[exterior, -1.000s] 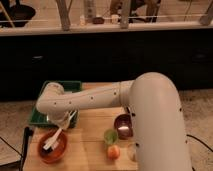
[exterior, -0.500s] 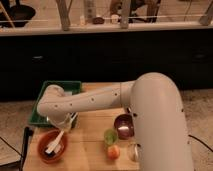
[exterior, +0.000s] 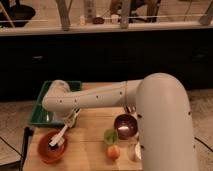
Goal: Wipe red bowl with brush
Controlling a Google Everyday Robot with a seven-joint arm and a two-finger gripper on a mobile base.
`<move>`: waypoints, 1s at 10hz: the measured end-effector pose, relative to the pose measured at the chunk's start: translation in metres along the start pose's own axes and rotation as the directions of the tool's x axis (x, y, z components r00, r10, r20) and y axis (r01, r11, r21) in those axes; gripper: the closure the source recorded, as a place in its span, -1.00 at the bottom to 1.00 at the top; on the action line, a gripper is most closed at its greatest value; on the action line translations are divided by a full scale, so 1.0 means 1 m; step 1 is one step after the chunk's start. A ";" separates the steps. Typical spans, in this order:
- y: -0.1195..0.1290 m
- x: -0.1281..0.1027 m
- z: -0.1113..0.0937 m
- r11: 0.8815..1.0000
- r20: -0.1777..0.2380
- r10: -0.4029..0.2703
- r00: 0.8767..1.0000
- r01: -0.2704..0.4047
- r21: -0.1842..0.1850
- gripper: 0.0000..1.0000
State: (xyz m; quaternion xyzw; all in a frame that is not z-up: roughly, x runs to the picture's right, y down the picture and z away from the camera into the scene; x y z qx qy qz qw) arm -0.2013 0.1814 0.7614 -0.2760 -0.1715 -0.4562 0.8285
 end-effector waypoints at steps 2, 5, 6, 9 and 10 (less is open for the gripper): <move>-0.022 -0.006 -0.002 0.999 -0.006 -0.033 0.999 0.033 0.001 1.00; -0.036 -0.026 -0.002 0.993 -0.002 -0.121 0.993 0.121 -0.009 1.00; -0.033 -0.043 0.000 0.987 0.008 -0.157 0.988 0.157 -0.017 1.00; -0.006 -0.047 0.003 0.989 0.010 -0.145 0.989 0.145 -0.034 1.00; 0.003 -0.036 0.003 0.992 0.006 -0.120 0.993 0.120 -0.034 1.00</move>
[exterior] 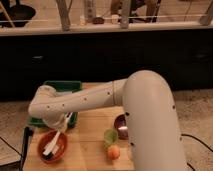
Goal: Wipe red bowl with brush
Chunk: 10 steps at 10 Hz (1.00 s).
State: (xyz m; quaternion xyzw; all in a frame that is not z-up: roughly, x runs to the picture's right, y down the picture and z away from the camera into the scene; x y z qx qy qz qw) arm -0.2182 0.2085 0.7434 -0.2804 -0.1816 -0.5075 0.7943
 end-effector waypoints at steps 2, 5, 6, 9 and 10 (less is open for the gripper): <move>0.009 0.026 -0.002 0.999 -0.012 0.053 0.999 -0.053 0.007 1.00; -0.009 0.039 -0.003 0.998 -0.016 0.058 0.998 -0.058 0.022 1.00; -0.021 0.034 -0.003 0.999 -0.010 0.035 0.999 -0.035 0.025 1.00; -0.040 0.008 -0.003 0.998 0.015 -0.054 0.998 0.054 0.028 1.00; -0.037 0.002 -0.002 0.997 0.022 -0.071 0.997 0.071 0.023 1.00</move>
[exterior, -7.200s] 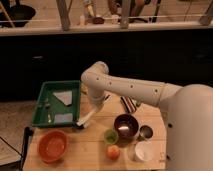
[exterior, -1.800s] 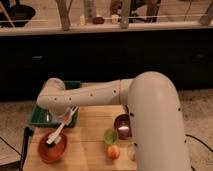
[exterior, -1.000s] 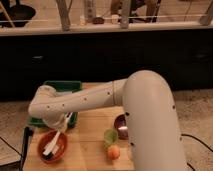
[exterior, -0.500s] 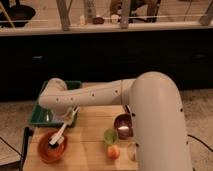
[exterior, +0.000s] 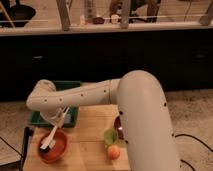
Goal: Wipe red bowl with brush
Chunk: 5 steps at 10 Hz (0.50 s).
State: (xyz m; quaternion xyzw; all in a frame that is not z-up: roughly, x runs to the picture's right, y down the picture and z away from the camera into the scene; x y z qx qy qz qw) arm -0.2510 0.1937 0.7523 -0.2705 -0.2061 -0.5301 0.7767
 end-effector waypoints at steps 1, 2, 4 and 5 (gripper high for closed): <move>0.005 -0.001 0.000 1.000 0.002 -0.001 1.000 0.001 -0.002 1.00; 0.014 0.003 -0.001 1.000 -0.001 0.007 1.000 -0.007 -0.007 1.00; 0.041 0.018 -0.004 0.998 -0.016 0.056 0.998 -0.056 -0.019 1.00; 0.046 0.027 -0.005 0.997 -0.029 0.077 0.997 -0.077 -0.018 1.00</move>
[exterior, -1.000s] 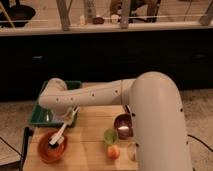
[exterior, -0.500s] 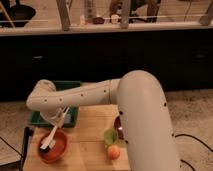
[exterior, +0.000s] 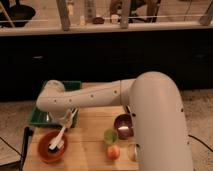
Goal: Wipe red bowl with brush
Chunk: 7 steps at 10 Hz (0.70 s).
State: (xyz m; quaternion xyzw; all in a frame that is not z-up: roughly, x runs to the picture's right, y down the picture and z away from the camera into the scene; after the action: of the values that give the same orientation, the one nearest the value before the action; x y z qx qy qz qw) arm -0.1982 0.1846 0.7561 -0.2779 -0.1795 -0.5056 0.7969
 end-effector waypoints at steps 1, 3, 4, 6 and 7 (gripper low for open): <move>-0.001 0.011 -0.001 1.000 -0.009 0.025 1.000 -0.024 0.004 1.00; -0.010 0.016 -0.003 0.999 -0.020 0.032 0.999 -0.032 0.018 1.00; -0.020 0.011 -0.004 1.000 -0.019 0.022 1.000 -0.021 0.023 1.00; -0.046 -0.008 -0.003 0.999 -0.012 -0.033 0.999 0.034 0.027 1.00; -0.054 -0.020 0.000 0.997 -0.007 -0.071 0.997 0.071 0.022 1.00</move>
State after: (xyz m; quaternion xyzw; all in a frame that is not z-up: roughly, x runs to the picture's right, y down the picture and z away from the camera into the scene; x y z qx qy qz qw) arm -0.2553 0.1803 0.7589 -0.2610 -0.1925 -0.5323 0.7819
